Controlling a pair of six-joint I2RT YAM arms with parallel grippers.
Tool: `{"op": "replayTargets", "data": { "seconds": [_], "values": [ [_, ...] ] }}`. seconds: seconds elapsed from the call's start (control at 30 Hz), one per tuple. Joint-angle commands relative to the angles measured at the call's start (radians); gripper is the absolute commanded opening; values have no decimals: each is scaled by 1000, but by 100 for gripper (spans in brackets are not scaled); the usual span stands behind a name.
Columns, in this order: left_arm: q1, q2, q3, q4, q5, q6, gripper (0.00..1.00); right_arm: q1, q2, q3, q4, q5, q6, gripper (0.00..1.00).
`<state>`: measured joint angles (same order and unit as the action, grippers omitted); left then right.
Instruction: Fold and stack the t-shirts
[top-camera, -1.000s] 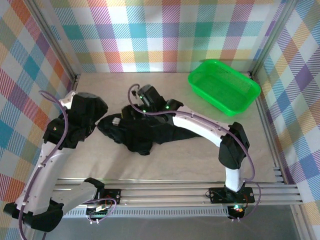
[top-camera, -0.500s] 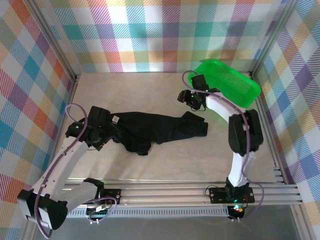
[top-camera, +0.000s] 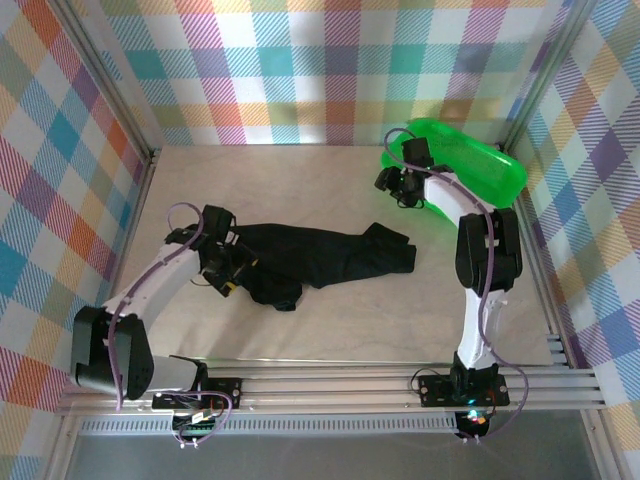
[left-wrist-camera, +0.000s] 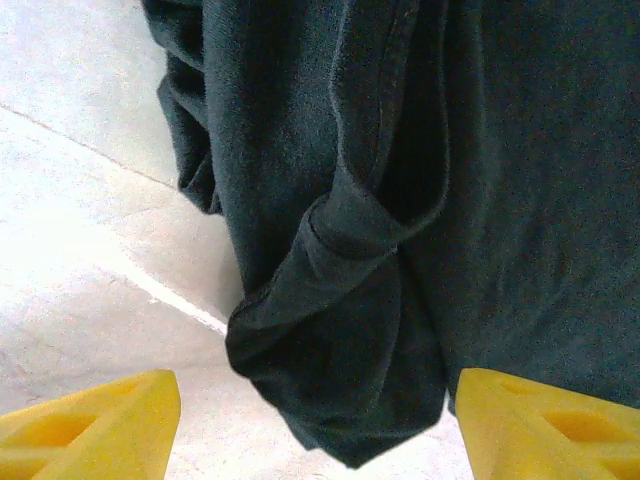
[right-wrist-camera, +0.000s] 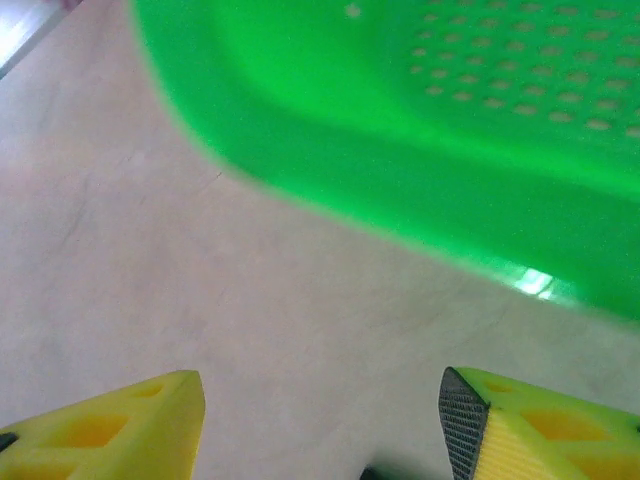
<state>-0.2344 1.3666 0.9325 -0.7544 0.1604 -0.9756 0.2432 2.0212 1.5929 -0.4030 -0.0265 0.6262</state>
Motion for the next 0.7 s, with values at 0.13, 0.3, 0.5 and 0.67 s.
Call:
{"op": "replayTargets", "data": {
  "seconds": [0.13, 0.3, 0.5, 0.67],
  "values": [
    [-47, 186, 88, 26, -26, 82, 67, -44, -61, -45, -37, -25, -54, 65],
    [-75, 254, 117, 6, -105, 98, 54, -52, -35, 13, -40, -120, -66, 62],
    [-76, 244, 106, 8, -144, 123, 41, 37, -200, -137, -16, -64, -48, 64],
    [-75, 197, 92, 2, -144, 128, 10, 97, -366, -389, 4, 17, 37, 68]
  ]
}}
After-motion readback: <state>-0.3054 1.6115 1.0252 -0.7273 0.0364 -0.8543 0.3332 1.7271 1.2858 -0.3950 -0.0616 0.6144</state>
